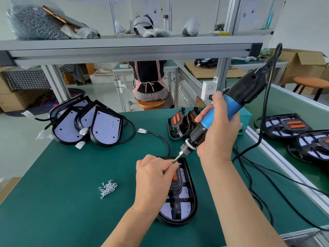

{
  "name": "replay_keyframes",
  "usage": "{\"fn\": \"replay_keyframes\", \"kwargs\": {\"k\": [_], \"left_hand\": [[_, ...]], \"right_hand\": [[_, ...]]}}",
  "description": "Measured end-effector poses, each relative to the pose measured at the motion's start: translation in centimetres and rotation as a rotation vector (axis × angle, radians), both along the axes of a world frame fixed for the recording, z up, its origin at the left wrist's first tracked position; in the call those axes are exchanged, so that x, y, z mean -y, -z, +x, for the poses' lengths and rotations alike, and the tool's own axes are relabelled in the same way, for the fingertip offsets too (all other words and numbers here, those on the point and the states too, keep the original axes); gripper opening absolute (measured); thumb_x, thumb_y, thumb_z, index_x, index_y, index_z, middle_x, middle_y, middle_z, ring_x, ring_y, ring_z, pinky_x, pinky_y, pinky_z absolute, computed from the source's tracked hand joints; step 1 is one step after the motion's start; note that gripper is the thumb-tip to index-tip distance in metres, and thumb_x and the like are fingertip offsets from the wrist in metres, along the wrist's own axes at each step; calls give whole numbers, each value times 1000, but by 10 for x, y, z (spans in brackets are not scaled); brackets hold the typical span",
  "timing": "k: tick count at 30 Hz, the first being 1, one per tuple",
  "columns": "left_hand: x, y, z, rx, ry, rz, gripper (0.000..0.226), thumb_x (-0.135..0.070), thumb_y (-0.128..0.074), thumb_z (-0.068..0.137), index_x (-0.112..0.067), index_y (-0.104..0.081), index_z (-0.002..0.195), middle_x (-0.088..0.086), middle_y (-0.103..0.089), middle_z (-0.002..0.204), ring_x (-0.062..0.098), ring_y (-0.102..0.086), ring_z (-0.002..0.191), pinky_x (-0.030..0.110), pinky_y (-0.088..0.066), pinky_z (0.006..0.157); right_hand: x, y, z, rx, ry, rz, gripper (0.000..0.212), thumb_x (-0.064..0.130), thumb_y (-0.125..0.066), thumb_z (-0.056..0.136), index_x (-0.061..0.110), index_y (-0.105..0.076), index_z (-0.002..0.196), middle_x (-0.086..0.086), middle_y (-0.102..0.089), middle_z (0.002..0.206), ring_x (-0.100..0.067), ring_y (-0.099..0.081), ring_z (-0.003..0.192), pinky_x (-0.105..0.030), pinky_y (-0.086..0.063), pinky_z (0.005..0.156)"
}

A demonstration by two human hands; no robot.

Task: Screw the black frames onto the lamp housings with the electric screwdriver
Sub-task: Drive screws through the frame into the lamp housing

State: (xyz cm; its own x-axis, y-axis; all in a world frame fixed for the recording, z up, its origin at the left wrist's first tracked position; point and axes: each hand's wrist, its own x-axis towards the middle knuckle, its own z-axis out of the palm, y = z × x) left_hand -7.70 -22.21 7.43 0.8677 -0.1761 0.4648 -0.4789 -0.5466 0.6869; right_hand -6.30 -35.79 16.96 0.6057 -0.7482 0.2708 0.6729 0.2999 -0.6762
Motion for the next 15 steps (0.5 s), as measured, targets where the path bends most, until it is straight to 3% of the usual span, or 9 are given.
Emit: {"fn": "replay_keyframes", "kwargs": {"k": [3,6,15], "left_hand": [[1,-1,-1,63,-25,55,48,-23,-77,87,-27,-48,49,-13,-46,51,10,-48,73,29,-32,81],[2,0,-3,101,-58,102,48,-22,-79,86,-23,-47,49,-9,-48,51,19,-48,71,34,-32,78],[3,1,0,257,-125,298,47,-20,-85,79,-18,-52,46,-8,-47,47,20,-47,62,33,-28,68]], "right_hand": [[-2,2,-1,0,-13,-29,20,22,-68,93,11,-52,91,-2,-52,56,-17,-51,45,-25,-48,50],[-4,4,-1,-3,-5,-30,19,23,-68,91,13,-53,89,-3,-51,57,-18,-50,45,-26,-48,51],[-7,12,0,-64,140,-9,17,26,-68,91,15,-55,91,1,-53,56,-18,-52,46,-23,-48,54]]}}
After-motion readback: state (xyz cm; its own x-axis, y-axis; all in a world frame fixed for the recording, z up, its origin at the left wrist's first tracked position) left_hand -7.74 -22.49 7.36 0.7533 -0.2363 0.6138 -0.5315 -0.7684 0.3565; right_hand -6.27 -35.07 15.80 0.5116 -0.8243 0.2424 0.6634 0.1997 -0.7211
